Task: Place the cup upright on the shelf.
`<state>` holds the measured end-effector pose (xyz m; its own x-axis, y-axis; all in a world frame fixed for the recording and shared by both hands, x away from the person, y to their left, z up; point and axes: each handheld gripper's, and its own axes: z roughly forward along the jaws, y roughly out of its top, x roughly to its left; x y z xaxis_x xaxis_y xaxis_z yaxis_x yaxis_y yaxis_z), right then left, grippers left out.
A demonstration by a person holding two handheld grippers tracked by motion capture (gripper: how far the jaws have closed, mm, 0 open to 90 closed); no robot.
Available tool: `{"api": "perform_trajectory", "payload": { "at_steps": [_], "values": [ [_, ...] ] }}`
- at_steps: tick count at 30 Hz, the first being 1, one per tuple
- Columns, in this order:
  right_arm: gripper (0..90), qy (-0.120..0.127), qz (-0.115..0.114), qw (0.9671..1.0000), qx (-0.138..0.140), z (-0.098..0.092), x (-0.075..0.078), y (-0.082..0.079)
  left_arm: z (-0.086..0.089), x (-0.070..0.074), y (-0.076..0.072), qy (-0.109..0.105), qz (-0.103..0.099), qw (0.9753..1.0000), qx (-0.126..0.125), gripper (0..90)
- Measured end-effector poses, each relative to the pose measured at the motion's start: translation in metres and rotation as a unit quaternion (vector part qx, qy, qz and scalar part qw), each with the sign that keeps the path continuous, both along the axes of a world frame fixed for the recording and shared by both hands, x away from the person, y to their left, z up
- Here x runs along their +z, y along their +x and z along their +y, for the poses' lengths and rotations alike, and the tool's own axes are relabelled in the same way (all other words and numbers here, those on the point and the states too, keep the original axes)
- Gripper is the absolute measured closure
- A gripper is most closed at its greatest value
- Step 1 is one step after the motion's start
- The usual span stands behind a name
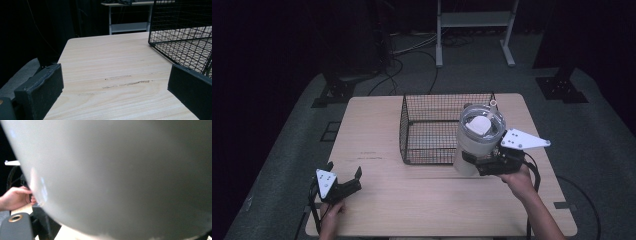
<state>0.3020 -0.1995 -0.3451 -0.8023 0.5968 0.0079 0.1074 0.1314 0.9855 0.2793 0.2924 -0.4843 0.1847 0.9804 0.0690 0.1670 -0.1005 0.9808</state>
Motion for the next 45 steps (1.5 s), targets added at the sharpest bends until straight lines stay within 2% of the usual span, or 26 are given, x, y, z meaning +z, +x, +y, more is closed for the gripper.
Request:
{"api": "perform_trajectory", "payload": {
  "at_steps": [5, 11, 20, 26, 45],
  "values": [
    [9.3, 0.003, 0.010, 0.9999, 0.003, 0.007, 0.009, 0.015, 0.000, 0.000, 0.000, 0.000, 0.000, 1.0000, 0.000, 0.0],
    [9.3, -0.001, 0.013, 0.9999, 0.006, 0.015, 0.019, 0.030, 0.000, 0.000, 0.000, 0.000, 0.000, 1.0000, 0.000, 0.0],
    [9.3, -0.009, 0.017, 0.9998, 0.002, 0.028, 0.036, 0.061, 0.000, 0.000, 0.000, -0.002, -0.001, 1.0000, 0.000, 0.0],
    [9.3, -0.022, 0.018, 0.9996, 0.001, 0.038, 0.042, 0.078, 0.001, 0.000, 0.000, -0.002, 0.001, 1.0000, 0.000, 0.0],
    [9.3, -0.031, 0.020, 0.9993, 0.004, 0.073, 0.055, 0.122, 0.001, 0.000, 0.000, -0.003, 0.002, 1.0000, -0.003, 0.0]
  ]
}}
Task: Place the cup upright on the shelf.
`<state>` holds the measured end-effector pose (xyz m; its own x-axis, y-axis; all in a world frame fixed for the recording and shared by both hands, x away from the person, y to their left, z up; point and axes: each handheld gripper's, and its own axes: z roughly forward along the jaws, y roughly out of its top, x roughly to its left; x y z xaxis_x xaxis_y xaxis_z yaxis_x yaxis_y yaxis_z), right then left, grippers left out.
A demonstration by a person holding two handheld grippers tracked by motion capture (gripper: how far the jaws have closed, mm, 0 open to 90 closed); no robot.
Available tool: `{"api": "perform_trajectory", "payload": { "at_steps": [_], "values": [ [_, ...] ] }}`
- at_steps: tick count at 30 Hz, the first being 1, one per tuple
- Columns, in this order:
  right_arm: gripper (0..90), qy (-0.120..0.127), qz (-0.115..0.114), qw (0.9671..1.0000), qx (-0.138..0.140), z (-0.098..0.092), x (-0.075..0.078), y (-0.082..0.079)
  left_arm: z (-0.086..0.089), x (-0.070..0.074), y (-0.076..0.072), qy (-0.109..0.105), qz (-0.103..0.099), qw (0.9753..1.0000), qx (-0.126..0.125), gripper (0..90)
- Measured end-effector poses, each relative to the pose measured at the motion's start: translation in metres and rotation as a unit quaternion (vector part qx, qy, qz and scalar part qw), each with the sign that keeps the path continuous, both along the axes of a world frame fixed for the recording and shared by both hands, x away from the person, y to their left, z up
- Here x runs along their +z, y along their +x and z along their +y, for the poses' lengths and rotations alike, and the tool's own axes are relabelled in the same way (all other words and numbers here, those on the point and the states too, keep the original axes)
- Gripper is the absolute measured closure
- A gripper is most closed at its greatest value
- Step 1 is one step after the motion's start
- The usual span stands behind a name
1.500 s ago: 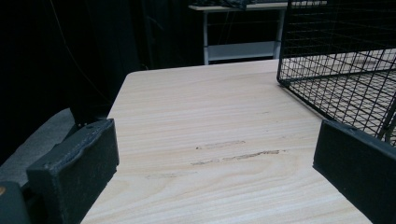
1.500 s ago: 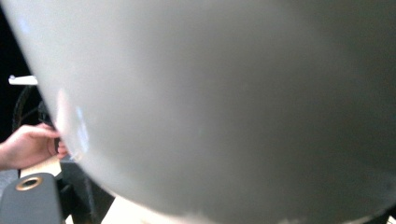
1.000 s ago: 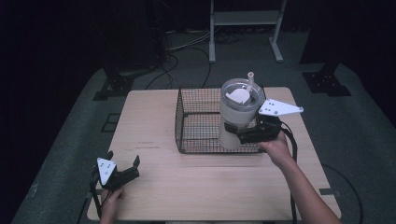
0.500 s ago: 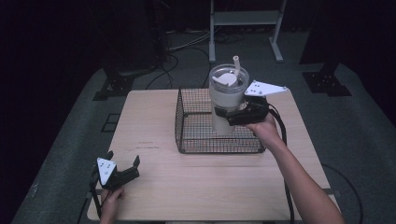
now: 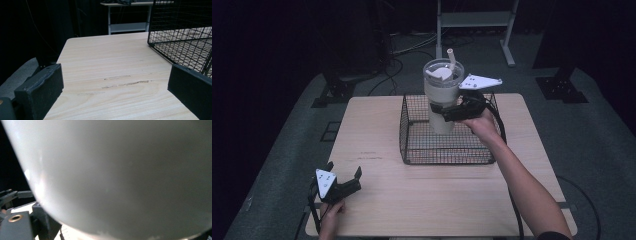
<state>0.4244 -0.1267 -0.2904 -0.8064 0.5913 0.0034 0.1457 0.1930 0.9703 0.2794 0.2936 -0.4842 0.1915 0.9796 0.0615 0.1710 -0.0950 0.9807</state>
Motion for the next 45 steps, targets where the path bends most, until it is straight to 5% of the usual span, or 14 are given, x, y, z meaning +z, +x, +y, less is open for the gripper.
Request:
{"api": "perform_trajectory", "payload": {
  "at_steps": [12, 31, 45],
  "values": [
    [9.2, -0.017, 0.005, 0.9998, 0.003, 0.021, -0.010, 0.029, -0.001, 0.000, 0.000, 0.000, -0.002, 1.0000, 0.000, 0.0],
    [9.2, -0.033, 0.042, 0.9986, 0.005, 0.041, -0.063, 0.070, 0.001, 0.000, 0.000, -0.002, -0.001, 1.0000, -0.001, 0.0],
    [9.2, -0.070, 0.073, 0.9948, 0.007, 0.051, -0.095, 0.088, 0.001, 0.000, 0.000, -0.003, -0.001, 1.0000, -0.002, 0.0]
  ]
}}
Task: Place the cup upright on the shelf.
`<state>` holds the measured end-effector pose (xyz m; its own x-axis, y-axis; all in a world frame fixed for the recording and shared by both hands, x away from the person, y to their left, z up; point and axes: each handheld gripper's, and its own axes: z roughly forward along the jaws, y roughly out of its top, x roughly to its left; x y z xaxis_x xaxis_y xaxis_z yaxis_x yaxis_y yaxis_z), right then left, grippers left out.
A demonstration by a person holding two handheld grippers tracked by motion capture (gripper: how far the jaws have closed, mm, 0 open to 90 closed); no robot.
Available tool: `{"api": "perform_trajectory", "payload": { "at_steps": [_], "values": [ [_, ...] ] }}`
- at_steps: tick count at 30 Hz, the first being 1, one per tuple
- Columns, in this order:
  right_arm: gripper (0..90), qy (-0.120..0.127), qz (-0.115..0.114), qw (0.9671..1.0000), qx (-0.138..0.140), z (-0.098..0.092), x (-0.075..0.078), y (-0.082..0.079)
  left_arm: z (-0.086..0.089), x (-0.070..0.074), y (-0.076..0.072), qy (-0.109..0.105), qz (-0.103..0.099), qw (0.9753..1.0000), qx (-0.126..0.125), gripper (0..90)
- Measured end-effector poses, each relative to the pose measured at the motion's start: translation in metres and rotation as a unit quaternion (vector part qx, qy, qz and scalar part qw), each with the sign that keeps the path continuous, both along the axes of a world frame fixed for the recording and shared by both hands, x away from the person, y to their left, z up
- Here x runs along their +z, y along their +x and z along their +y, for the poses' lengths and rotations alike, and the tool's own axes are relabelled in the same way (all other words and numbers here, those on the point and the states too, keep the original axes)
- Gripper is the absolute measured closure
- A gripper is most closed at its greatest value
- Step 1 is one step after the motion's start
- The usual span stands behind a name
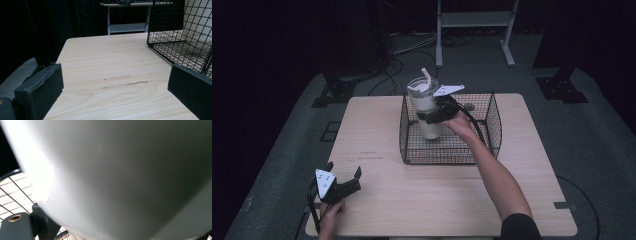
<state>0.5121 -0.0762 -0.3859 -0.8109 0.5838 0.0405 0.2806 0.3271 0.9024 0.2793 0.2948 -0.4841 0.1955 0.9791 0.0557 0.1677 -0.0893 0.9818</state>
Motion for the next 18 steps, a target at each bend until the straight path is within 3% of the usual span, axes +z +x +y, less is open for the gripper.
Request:
{"api": "perform_trajectory", "payload": {
  "at_steps": [8, 14, 18],
  "values": [
    [9.2, -0.011, 0.022, 0.9997, 0.006, 0.003, -0.016, 0.008, 0.000, 0.000, 0.000, 0.000, -0.001, 1.0000, 0.000, 0.0],
    [9.1, -0.022, 0.020, 0.9994, 0.017, 0.008, -0.024, 0.012, 0.000, 0.000, 0.000, 0.000, 0.000, 1.0000, 0.000, 0.0],
    [9.1, -0.016, 0.015, 0.9996, 0.017, 0.009, -0.027, 0.014, 0.000, 0.000, 0.000, 0.001, 0.000, 1.0000, 0.000, 0.0]
  ]
}}
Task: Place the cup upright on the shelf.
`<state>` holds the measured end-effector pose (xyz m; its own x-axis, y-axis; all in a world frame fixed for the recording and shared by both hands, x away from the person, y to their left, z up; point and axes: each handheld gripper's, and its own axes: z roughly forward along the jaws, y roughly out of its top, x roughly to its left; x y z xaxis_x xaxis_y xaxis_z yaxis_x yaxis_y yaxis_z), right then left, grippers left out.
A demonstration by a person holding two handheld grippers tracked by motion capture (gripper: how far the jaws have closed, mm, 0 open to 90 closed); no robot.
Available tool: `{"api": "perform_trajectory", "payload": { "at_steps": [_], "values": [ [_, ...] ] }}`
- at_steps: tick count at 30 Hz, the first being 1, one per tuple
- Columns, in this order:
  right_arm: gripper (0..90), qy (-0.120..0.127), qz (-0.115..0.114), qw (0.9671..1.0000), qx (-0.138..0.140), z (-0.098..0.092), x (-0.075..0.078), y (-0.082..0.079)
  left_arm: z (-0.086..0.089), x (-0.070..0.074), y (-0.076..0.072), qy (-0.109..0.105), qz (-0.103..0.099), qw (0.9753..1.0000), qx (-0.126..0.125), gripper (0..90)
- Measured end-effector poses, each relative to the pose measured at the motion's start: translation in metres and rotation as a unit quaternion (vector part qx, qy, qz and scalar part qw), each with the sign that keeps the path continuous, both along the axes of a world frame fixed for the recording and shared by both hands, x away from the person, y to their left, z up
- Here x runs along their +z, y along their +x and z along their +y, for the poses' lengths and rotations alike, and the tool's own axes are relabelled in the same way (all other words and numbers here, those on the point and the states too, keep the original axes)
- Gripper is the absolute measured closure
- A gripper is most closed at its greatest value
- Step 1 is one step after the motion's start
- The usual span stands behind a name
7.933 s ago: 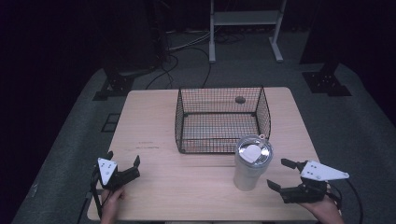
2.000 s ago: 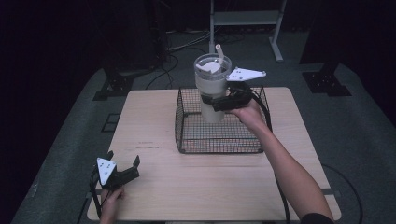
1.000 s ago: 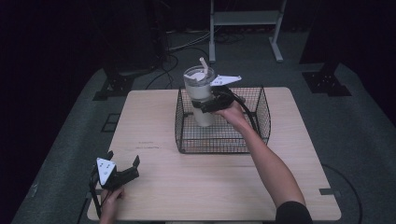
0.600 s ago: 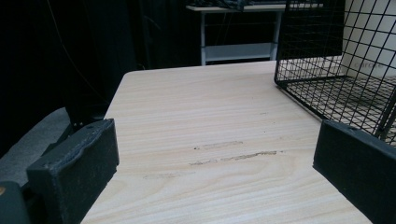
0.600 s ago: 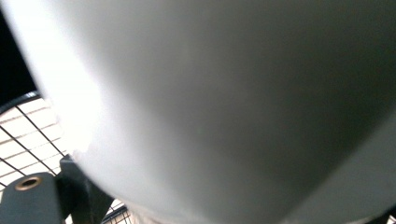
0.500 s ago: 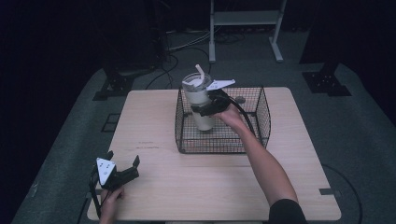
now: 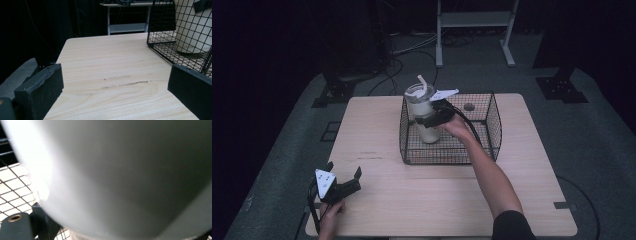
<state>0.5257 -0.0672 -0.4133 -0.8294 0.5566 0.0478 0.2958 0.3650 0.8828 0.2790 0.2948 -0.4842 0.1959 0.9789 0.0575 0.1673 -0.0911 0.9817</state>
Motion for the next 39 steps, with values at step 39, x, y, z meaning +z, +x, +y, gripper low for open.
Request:
{"api": "perform_trajectory", "payload": {
  "at_steps": [39],
  "values": [
    [8.1, -0.007, -0.006, 0.9993, 0.037, -0.022, -0.008, -0.004, -0.001, 0.000, -0.001, 0.003, -0.001, 1.0000, 0.000, 0.0]
  ]
}}
